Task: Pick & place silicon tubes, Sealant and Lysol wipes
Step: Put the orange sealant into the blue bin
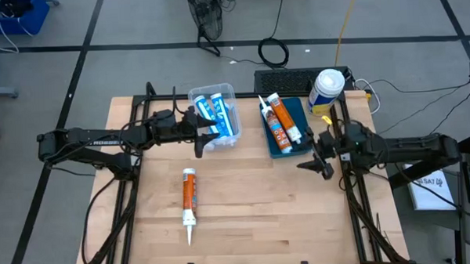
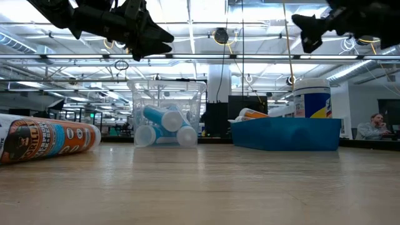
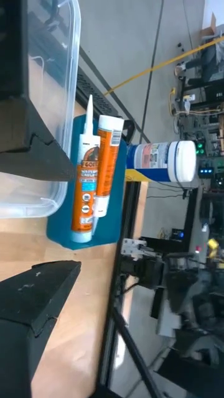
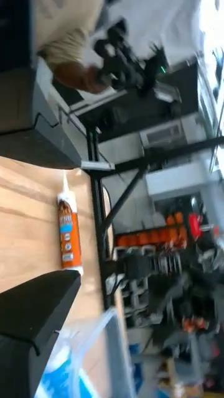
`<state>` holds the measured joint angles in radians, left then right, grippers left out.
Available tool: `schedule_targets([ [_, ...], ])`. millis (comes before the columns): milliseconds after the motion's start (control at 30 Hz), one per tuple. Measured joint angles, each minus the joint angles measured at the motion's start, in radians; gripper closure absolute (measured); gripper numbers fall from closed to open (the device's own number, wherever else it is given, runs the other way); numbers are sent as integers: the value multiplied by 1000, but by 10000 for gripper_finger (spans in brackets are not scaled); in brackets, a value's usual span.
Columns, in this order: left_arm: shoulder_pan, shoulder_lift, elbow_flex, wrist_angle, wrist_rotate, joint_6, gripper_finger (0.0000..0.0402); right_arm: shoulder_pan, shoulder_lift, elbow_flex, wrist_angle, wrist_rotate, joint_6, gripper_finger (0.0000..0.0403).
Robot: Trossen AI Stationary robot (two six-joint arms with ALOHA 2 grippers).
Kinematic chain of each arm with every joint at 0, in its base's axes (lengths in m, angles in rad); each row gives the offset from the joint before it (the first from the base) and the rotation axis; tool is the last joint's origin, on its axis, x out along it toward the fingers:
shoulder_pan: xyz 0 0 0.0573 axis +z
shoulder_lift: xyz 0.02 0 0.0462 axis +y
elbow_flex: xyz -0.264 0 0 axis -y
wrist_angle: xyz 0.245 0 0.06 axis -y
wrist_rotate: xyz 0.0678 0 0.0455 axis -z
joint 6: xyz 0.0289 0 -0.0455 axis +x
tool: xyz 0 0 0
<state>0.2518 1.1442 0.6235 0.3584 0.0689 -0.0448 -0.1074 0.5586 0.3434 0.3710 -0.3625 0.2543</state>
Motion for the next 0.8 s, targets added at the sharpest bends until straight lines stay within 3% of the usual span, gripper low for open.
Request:
schedule_targets([
  [100, 0, 0, 0, 15, 0, -36, 183, 47, -61, -57, 14, 62, -72, 151],
  [233, 0, 0, 0, 13, 9, -78, 183, 96, -122, -131, -15, 246, -180, 159],
  [333, 0, 0, 5, -51, 88, -167, 183, 118, -144, -174, -27, 382, -230, 161],
  [467, -60, 0, 94, -357, 188, -225, 183, 130, -157, -206, -24, 483, -272, 161],
  [667, -271, 24, 304, -807, 143, -238, 183, 129, -157, -213, -24, 497, -300, 161],
  [733, -326, 20, 372, -896, 127, -341, 183, 129, -157, -213, -24, 497, -315, 161],
  [800, -380, 19, 417, -979, 44, -496, 183, 129, -157, -213, -24, 497, -330, 161],
])
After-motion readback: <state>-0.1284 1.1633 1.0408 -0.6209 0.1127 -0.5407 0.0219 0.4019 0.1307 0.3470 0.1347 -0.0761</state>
